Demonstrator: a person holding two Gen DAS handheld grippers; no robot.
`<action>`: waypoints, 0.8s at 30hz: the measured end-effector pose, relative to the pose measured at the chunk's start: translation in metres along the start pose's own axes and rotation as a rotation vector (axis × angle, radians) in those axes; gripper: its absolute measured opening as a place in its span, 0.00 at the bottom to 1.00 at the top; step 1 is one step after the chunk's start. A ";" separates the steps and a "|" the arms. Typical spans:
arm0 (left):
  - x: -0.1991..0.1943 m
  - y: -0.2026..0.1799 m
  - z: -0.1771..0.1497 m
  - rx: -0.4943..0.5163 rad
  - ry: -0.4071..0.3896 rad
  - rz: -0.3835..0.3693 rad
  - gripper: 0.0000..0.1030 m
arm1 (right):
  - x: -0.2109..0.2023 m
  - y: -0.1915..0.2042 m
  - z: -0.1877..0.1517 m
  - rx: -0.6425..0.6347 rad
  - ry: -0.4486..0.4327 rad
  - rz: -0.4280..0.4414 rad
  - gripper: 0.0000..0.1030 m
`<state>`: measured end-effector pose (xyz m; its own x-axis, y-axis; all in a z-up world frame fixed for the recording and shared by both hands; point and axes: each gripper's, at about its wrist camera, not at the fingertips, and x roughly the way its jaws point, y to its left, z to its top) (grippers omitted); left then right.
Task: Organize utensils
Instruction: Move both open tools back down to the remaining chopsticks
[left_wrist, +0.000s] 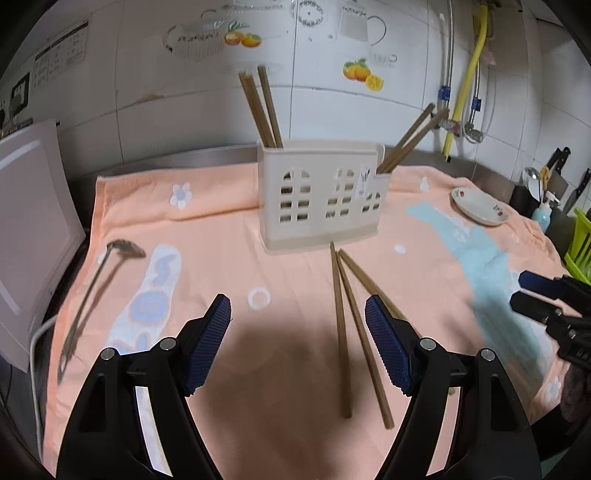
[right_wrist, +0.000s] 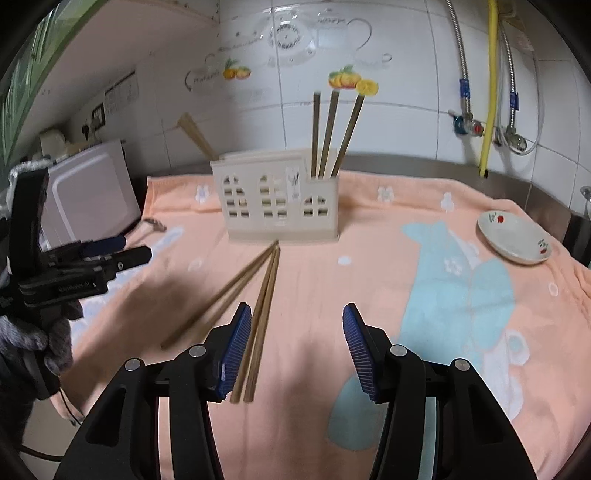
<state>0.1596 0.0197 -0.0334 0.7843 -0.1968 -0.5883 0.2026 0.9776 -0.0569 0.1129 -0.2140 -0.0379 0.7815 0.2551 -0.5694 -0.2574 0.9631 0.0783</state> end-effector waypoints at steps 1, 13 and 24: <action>0.002 0.000 -0.003 -0.003 0.008 -0.001 0.73 | 0.004 0.002 -0.004 -0.005 0.010 0.000 0.47; 0.011 0.003 -0.031 -0.033 0.064 -0.008 0.73 | 0.045 0.021 -0.028 -0.015 0.111 0.040 0.29; 0.020 0.001 -0.041 -0.043 0.099 -0.023 0.71 | 0.066 0.027 -0.032 -0.017 0.155 0.054 0.14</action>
<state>0.1517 0.0196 -0.0784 0.7177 -0.2125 -0.6631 0.1925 0.9757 -0.1044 0.1391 -0.1737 -0.0996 0.6696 0.2892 -0.6841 -0.3074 0.9464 0.0991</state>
